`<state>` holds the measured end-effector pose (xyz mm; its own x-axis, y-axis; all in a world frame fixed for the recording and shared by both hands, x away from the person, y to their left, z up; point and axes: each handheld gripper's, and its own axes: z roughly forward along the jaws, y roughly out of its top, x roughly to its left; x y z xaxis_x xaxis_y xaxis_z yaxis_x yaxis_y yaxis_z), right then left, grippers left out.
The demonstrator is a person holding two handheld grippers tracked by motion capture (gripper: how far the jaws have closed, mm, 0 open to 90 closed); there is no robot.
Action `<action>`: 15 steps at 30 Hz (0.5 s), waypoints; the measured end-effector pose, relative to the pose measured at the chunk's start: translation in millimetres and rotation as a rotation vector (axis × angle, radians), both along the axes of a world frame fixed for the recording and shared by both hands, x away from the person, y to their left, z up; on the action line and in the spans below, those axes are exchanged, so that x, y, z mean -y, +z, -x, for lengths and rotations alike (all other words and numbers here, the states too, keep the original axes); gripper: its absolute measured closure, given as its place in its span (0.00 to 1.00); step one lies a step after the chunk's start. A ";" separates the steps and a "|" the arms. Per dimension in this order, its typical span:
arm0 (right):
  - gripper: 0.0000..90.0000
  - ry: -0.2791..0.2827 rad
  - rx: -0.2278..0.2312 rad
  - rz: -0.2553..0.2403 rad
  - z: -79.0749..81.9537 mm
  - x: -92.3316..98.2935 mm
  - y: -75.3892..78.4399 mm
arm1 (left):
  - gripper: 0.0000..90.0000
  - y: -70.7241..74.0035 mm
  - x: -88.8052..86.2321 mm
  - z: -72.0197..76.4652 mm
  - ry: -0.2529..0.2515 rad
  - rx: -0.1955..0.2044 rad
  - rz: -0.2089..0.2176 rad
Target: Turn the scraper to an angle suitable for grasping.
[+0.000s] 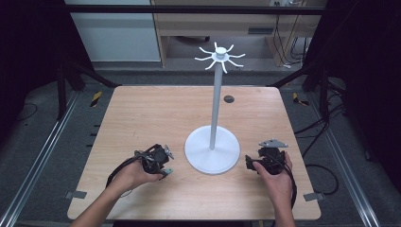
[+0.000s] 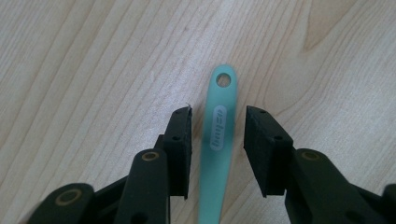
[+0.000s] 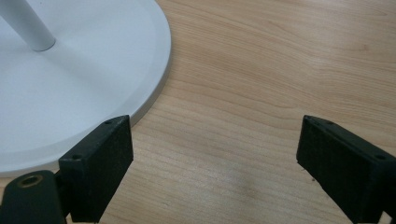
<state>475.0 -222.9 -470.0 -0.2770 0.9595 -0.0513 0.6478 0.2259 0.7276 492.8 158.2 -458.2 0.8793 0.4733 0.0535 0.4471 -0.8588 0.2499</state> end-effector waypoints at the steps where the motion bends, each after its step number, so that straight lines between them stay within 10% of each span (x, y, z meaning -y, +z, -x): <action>1: 0.12 0.000 0.000 0.000 0.0 0.0 0.0 | 0.70 0.0 0.0 0.0 0.000 0.000 0.000; 15: 0.12 0.003 -0.002 -0.003 0.4 -0.7 0.2 | 0.77 -3.5 -0.1 -2.7 -0.005 -0.012 -0.002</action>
